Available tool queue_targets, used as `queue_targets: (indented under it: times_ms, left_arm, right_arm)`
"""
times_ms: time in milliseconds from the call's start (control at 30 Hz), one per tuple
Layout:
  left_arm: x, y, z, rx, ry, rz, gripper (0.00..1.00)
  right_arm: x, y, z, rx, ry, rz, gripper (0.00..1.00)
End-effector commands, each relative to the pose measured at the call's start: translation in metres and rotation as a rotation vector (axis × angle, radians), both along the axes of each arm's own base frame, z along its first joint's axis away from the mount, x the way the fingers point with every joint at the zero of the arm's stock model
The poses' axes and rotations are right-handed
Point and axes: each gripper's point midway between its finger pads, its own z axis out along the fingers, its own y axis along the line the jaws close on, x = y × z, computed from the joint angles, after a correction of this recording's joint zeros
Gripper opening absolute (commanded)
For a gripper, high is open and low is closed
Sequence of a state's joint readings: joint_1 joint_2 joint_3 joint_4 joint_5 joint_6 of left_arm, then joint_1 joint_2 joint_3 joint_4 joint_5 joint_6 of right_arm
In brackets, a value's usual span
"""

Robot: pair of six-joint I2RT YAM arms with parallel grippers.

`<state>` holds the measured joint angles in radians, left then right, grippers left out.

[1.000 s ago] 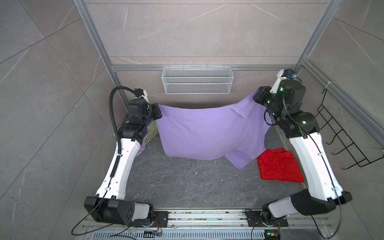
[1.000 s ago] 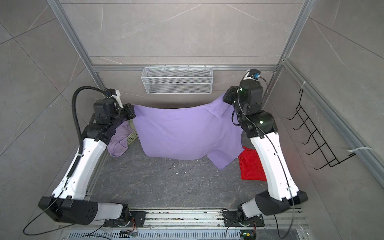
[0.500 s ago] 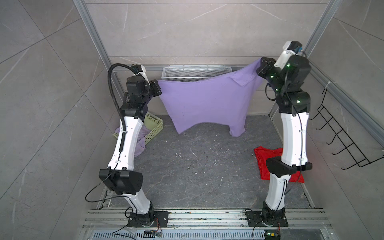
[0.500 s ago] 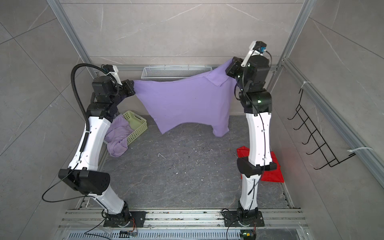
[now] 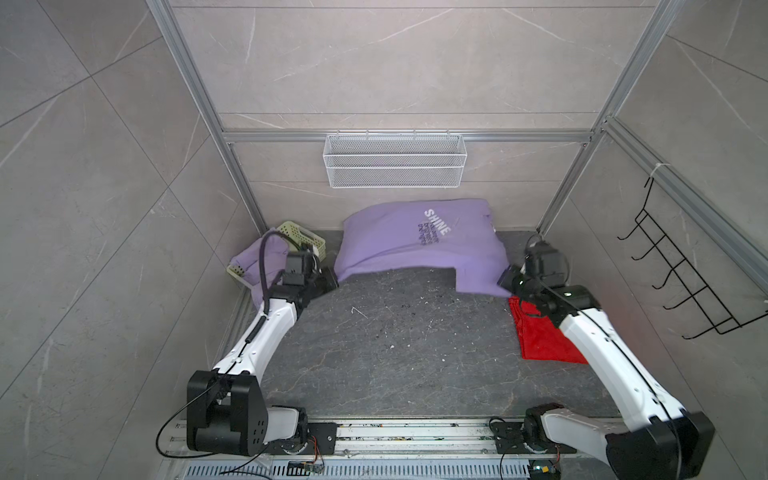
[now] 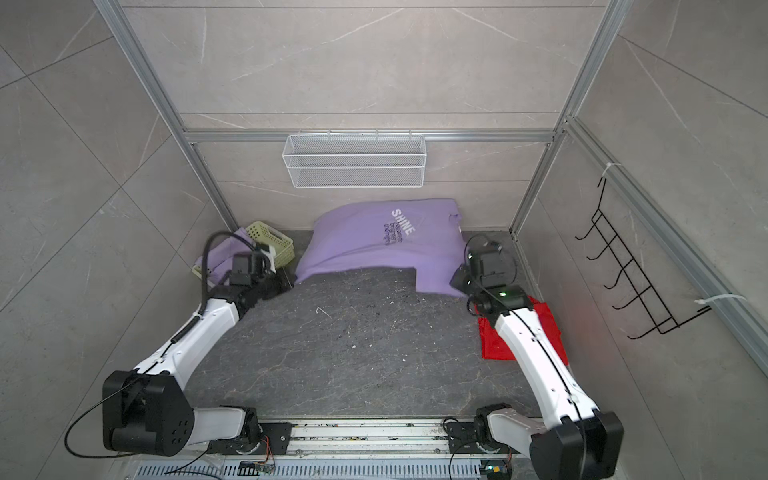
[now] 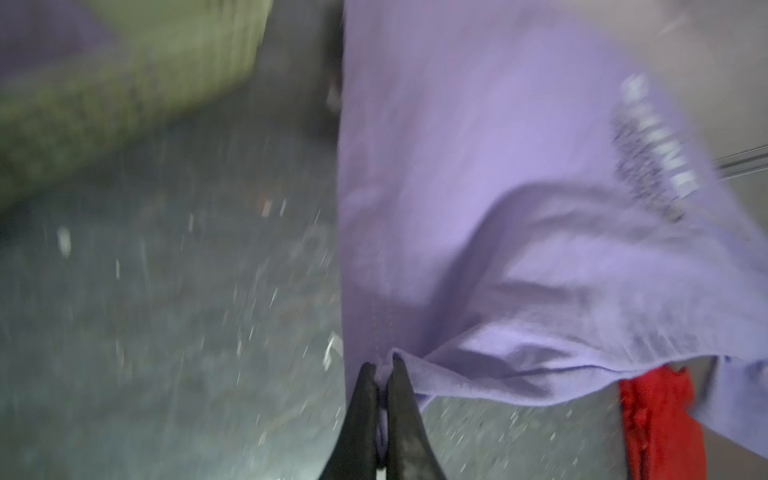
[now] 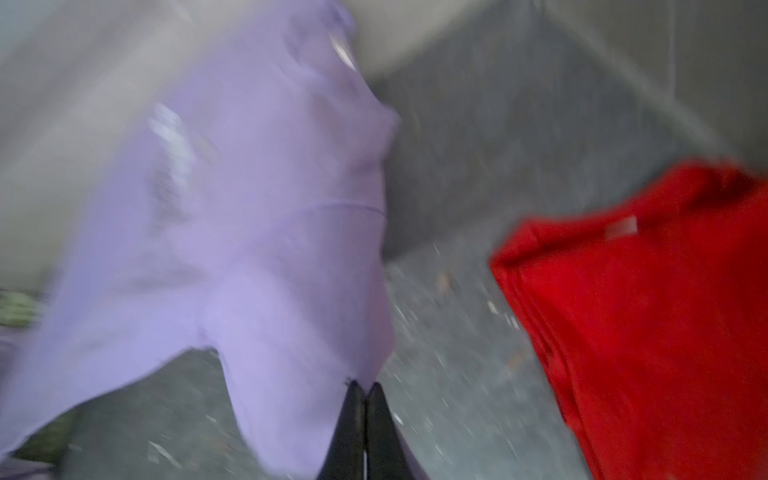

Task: Fold and stack the t-shirts
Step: 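Lay the lavender t-shirt flat by lowering both grippers toward the robot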

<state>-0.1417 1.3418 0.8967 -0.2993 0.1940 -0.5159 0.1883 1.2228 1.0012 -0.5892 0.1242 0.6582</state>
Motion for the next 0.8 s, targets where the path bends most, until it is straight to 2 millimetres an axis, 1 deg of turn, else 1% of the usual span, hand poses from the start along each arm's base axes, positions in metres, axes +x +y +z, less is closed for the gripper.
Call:
queue_targets:
  times_ms: [0,67,100,167,267,367,433,633,700,767]
  left_arm:
    - [-0.025,0.002,-0.040,-0.025,0.111,0.061,0.00]
    - [-0.037,0.005,-0.065,-0.006,0.171,0.069,0.00]
    - [-0.041,0.006,-0.072,0.001,0.192,0.071,0.00]
    - [-0.050,0.010,-0.084,0.021,0.232,0.085,0.00]
    - [-0.061,0.018,-0.091,0.048,0.259,0.124,0.00]
    - [-0.068,0.021,-0.089,0.045,0.262,0.146,0.00]
    - [-0.070,0.022,-0.083,0.044,0.259,0.148,0.00]
    - [-0.080,0.029,-0.058,0.072,0.235,0.156,0.00]
    - [-0.085,0.032,-0.051,0.098,0.246,0.154,0.00]
    - [-0.093,0.037,-0.041,0.128,0.260,0.151,0.00]
  right_arm:
    - [-0.027,0.005,-0.066,0.096,0.190,-0.080,0.05]
    - [-0.034,0.011,-0.095,0.115,0.283,-0.061,0.05]
    - [-0.039,0.012,-0.109,0.119,0.331,-0.065,0.05]
    - [-0.047,0.012,-0.127,0.118,0.400,-0.076,0.03]
    - [-0.054,0.012,-0.135,0.127,0.421,-0.090,0.04]
    - [-0.051,0.015,-0.130,0.140,0.404,-0.074,0.05]
    - [-0.049,0.018,-0.126,0.146,0.409,-0.059,0.05]
    - [-0.042,0.022,-0.102,0.159,0.381,-0.036,0.05]
    - [-0.040,0.027,-0.094,0.183,0.390,-0.019,0.05]
    - [-0.041,0.036,-0.081,0.223,0.414,0.014,0.05]
